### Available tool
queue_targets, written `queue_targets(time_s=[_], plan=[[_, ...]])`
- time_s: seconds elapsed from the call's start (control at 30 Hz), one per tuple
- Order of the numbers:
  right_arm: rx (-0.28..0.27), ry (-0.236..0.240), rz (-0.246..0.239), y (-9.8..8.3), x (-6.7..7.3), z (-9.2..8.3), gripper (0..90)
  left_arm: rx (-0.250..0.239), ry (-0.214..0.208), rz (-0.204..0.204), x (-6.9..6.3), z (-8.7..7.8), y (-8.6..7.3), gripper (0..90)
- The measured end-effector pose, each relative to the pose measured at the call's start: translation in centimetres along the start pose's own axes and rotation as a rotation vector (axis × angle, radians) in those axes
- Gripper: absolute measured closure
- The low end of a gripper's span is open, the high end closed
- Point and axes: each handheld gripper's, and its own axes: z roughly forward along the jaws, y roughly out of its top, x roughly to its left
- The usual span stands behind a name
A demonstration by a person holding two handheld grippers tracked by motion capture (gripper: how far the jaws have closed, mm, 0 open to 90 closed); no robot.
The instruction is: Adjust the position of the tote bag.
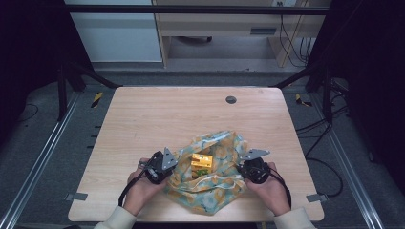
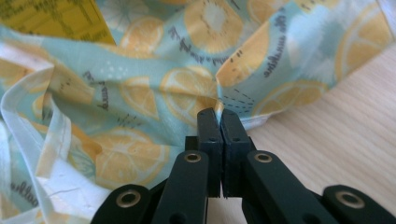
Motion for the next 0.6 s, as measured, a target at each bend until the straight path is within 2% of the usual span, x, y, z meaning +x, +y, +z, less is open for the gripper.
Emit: queue_targets(time_s=[0.17,0.37,0.6], plan=[[0.035,0.002,0.011,-1.6,-0.7,-0.8,90.0,0.063,-0.022,-0.002,0.3,0.9,-0.7,87.3],[0.089,-0.008,-0.012,-2.6,-0.9,-1.0,90.0,0.078,-0.021,0.0,0.3,0.7,-0.9,88.3],[0.101,-0.017,-0.001,-3.2,-1.1,-1.4,90.0,0.099,-0.031,-0.002,0.0,0.3,-1.1,89.0]])
